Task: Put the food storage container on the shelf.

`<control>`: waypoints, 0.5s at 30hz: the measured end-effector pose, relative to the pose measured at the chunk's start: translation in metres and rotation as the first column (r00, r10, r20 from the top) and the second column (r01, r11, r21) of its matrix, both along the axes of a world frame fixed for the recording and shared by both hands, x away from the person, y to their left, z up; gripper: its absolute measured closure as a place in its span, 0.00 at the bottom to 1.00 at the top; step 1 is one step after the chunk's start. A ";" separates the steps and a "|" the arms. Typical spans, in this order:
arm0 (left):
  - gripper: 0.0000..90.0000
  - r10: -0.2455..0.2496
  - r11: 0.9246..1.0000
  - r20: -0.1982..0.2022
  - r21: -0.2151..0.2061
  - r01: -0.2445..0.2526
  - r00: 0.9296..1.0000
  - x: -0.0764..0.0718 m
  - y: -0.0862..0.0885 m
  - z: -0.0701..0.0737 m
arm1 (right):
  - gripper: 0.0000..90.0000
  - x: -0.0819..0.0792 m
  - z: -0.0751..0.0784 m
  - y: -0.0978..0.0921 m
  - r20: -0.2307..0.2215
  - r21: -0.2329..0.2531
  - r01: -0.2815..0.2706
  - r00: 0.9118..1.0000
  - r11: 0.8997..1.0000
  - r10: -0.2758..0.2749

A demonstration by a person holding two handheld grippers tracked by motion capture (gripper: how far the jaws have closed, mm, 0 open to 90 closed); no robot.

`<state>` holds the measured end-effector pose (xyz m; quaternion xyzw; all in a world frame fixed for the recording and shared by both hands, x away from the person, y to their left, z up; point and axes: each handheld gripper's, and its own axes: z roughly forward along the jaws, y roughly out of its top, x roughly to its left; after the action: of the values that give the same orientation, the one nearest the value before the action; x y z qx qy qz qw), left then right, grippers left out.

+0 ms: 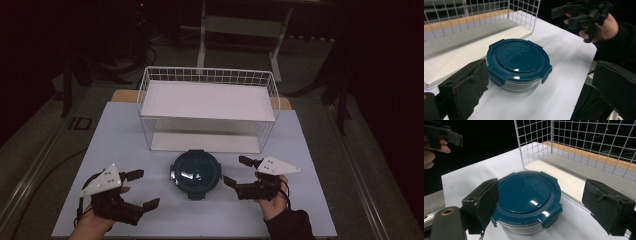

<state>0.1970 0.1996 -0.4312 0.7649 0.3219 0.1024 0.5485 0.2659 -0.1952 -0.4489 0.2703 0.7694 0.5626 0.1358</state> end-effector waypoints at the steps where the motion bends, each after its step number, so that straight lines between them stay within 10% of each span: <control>1: 0.01 0.005 1.000 0.001 -0.008 -0.005 1.000 0.002 -0.001 0.001 | 0.13 -0.001 0.001 0.000 0.000 -0.011 0.004 1.000 1.000 -0.004; 15: 0.01 0.030 1.000 0.035 0.001 -0.030 0.999 0.044 -0.020 0.004 | 0.12 -0.003 0.010 0.002 0.023 -0.026 0.014 1.000 1.000 -0.014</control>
<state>0.2411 0.1795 -0.4272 0.7583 0.3235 0.1244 0.5521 0.2632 -0.1936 -0.4389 0.2676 0.7731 0.5546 0.1519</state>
